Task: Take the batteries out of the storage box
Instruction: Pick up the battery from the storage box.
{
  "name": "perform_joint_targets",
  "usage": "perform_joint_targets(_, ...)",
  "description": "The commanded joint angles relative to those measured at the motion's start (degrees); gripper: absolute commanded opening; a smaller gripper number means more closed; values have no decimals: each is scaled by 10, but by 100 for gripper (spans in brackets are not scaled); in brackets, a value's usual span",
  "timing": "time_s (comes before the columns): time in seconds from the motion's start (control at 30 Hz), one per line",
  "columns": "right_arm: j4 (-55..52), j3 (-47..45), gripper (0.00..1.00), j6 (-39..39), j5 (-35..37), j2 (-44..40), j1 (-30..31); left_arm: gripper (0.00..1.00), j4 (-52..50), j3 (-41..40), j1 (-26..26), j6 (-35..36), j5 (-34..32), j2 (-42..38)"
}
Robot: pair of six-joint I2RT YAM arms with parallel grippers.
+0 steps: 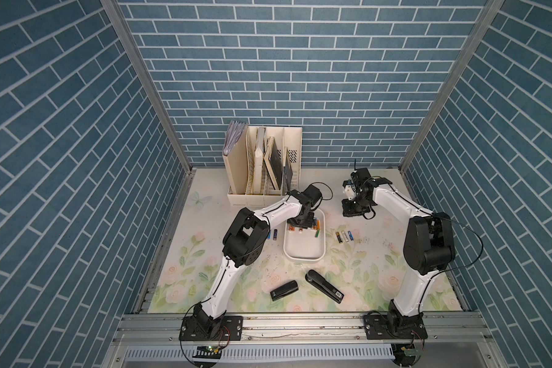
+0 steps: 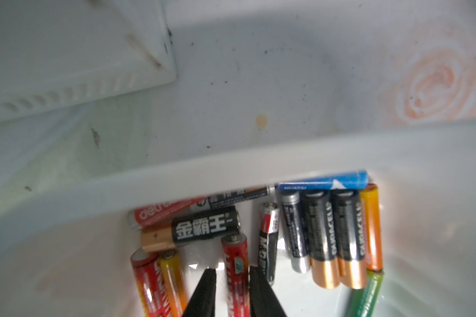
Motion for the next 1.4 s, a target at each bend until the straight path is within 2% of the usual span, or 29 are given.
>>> perform_joint_targets(0.0,-11,5,26,-18,3,-10,-3,28,-6,-5,2,2,-8,9)
perform_joint_targets(0.4,-12,3,26,-18,3,-9,-3,31,-1,-10,2,1,-8,16)
perform_joint_targets(1.37,-12,3,26,-18,4,-11,-3,21,6,-13,2,-1,0,13)
